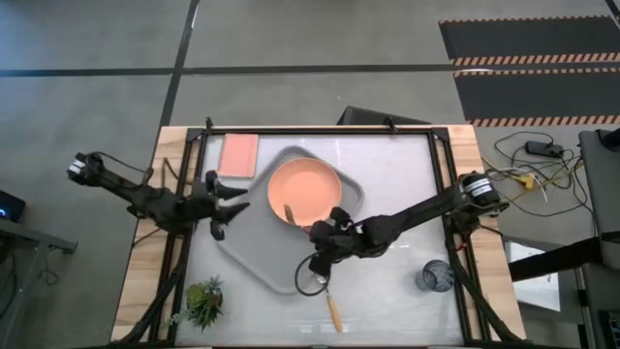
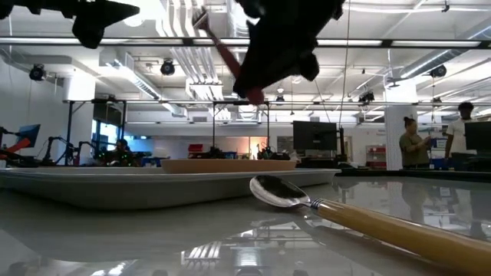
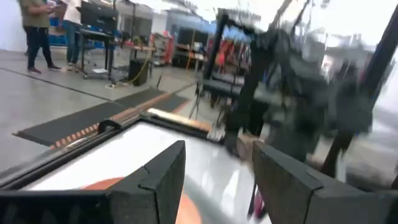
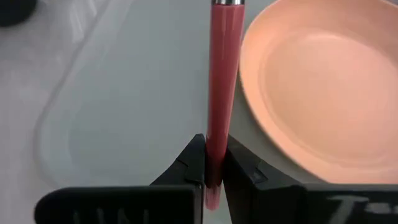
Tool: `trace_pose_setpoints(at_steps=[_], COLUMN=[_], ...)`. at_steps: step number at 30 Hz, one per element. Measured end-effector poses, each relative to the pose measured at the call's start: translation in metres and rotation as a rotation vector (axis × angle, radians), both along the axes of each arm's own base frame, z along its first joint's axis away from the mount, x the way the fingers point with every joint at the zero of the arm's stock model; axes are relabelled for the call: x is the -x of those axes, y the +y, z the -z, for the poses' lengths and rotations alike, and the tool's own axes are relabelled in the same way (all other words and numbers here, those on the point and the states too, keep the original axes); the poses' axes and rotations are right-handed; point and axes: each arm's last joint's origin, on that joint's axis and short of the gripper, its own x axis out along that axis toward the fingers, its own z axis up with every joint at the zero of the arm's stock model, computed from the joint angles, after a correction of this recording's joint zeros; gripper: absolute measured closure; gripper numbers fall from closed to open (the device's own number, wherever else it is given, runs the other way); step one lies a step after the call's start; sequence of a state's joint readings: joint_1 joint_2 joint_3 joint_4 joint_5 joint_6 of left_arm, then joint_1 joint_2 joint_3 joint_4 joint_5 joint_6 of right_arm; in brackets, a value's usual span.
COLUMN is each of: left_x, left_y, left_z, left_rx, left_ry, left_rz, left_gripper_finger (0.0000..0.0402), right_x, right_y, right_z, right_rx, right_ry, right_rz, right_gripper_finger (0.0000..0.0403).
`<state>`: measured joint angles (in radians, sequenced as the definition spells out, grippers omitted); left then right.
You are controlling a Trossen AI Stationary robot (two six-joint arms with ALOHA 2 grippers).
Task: Pick and place plate/cup/fork/spoon on tray
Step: Put the pink fork on the gray serving tray to the left of the orange plate
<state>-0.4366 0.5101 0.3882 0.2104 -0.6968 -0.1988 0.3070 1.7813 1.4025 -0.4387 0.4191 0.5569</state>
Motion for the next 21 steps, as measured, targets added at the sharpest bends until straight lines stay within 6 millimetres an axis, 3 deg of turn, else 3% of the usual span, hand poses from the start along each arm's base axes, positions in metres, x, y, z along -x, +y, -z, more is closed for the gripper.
trace_pose_setpoints(at_steps=[9, 21], left_x=[0.006, 0.006], left_y=[0.003, 0.002], left_z=[0.005, 0.004], left_rx=[0.019, 0.025], left_ry=[-0.031, -0.047], left_rz=[0.000, 0.011], left_gripper_finger=[0.0233, 0.0233], right_x=[-0.043, -0.081], right_y=[-0.003, -0.007], right_z=[0.025, 0.060], right_rx=[0.051, 0.111], right_ry=[0.090, 0.279], right_rz=[0.002, 0.010], right_gripper_finger=[0.0378, 0.0376])
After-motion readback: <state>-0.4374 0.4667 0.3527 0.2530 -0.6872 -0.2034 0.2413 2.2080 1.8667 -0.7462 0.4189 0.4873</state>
